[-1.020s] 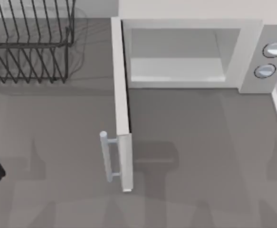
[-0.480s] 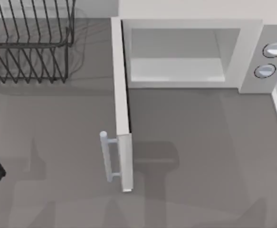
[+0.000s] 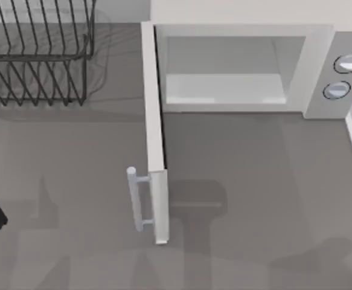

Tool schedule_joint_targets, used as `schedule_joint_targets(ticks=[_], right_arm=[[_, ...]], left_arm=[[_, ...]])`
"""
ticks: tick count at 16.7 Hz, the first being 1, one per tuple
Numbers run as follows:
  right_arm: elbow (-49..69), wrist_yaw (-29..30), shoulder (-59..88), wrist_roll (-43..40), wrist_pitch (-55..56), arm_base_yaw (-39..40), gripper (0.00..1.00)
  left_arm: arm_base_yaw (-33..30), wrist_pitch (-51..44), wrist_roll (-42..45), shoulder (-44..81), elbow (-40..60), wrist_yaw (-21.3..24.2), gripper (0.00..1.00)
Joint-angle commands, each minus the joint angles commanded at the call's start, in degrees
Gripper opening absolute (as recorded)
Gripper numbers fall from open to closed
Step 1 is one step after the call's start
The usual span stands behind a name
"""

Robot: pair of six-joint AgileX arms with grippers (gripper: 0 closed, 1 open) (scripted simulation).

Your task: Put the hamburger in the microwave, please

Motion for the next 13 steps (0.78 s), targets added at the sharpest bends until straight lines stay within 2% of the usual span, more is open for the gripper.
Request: schedule_joint_targets(ticks=[5,10,13], right_arm=[[5.57,-0.05,8.57,-5.75,-6.18,-1.75,1.00],[5.33,-0.05,8.60,-5.73,-5.93,-1.52,1.00],[3.22,-0.06,10.80,-5.62,-1.91,-1.61,1.00]], left_arm=[[0.00,0.00,0.00,0.00,0.00,0.00,1.00],[0.00,0.00,0.00,0.00,0.00,0.00,1.00],[0.00,0.00,0.00,0.00,0.00,0.00,1.00]])
